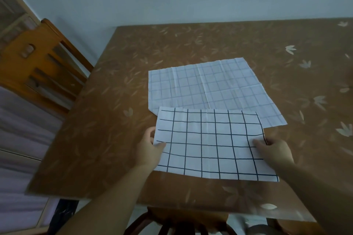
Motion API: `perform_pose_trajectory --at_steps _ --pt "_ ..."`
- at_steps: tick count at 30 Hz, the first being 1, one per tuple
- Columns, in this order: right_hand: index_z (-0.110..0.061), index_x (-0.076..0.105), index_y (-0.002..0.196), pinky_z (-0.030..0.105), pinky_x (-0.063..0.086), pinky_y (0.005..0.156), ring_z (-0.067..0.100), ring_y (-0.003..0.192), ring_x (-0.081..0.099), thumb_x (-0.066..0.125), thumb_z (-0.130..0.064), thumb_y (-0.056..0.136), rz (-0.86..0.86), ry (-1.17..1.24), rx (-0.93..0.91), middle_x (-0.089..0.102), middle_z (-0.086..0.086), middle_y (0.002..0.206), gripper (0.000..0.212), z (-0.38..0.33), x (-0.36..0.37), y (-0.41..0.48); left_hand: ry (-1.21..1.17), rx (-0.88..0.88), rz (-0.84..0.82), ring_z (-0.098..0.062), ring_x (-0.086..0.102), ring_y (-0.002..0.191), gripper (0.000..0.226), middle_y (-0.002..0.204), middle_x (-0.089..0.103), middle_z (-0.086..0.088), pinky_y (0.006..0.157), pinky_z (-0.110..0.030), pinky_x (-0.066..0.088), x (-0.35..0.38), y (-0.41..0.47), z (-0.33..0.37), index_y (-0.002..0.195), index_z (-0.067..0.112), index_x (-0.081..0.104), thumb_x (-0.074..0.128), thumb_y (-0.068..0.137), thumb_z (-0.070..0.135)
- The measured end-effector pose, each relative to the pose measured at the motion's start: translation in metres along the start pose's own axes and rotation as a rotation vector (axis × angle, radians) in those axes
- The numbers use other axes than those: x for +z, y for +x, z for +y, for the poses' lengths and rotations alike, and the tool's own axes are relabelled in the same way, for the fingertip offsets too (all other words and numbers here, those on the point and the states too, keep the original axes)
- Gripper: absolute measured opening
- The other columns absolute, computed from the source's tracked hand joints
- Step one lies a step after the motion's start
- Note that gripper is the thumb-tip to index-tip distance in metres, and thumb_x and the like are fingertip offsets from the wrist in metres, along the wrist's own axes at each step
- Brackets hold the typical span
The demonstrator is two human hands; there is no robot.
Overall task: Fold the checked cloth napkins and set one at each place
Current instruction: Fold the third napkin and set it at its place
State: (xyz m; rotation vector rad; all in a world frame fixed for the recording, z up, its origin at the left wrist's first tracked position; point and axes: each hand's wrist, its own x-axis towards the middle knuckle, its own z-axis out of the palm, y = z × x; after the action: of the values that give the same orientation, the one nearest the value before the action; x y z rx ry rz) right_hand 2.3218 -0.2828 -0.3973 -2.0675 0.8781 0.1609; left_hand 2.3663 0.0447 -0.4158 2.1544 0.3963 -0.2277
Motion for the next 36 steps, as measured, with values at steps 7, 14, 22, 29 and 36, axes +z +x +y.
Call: perform_pose_trajectory --at_steps 7,14,22,29,36 --pt "-0.017 0.063 0.087 0.032 0.046 0.068 0.025 0.079 0.057 0.062 -0.029 0.09 0.01 -0.036 -0.006 0.061 -0.001 0.077 0.012 -0.001 0.003 0.004 0.563 0.57 0.067 -0.019 0.036 0.135 0.05 0.142 0.044 0.005 0.108 -0.042 0.026 0.028 -0.021 0.008 0.138 0.032 0.048 0.059 0.089 0.04" --pt "-0.011 0.065 0.094 0.035 0.052 0.064 0.023 0.074 0.06 0.059 -0.03 0.089 0.029 -0.084 0.05 0.065 0.006 0.082 0.021 0.0 0.007 0.005 0.878 0.566 -0.379 -0.025 -0.028 0.145 0.069 0.161 -0.022 0.008 0.112 -0.057 -0.022 0.076 -0.036 0.014 0.149 0.048 -0.011 0.019 0.092 0.072" --pt "-0.019 0.036 0.146 0.047 0.025 0.112 0.03 0.14 0.03 0.045 -0.042 0.094 0.152 -0.469 -0.643 0.034 0.01 0.151 0.057 -0.022 0.065 -0.042 0.909 0.568 -0.34 -0.025 -0.03 0.144 0.072 0.159 -0.027 0.009 0.11 -0.06 -0.021 0.082 -0.037 0.009 0.148 0.048 -0.016 0.005 0.085 0.078" --pt "-0.033 0.009 0.153 0.032 -0.011 0.117 0.012 0.148 -0.01 0.001 -0.056 0.09 -0.105 -0.569 -0.627 0.001 -0.007 0.163 0.067 0.001 0.116 -0.059 0.968 0.564 -0.335 -0.025 -0.032 0.143 0.065 0.16 -0.026 0.005 0.111 -0.061 -0.017 0.082 -0.038 0.012 0.151 0.04 -0.014 0.021 0.097 0.054" --pt "-0.026 0.007 0.155 0.04 -0.008 0.119 0.01 0.147 -0.013 0.003 -0.052 0.095 -0.054 -0.7 -0.615 -0.003 -0.004 0.162 0.066 0.018 0.098 -0.049 0.908 0.596 -0.276 -0.02 -0.022 0.147 0.067 0.162 -0.018 0.007 0.115 -0.054 -0.016 0.076 -0.035 -0.001 0.151 0.044 -0.01 0.013 0.093 0.069"
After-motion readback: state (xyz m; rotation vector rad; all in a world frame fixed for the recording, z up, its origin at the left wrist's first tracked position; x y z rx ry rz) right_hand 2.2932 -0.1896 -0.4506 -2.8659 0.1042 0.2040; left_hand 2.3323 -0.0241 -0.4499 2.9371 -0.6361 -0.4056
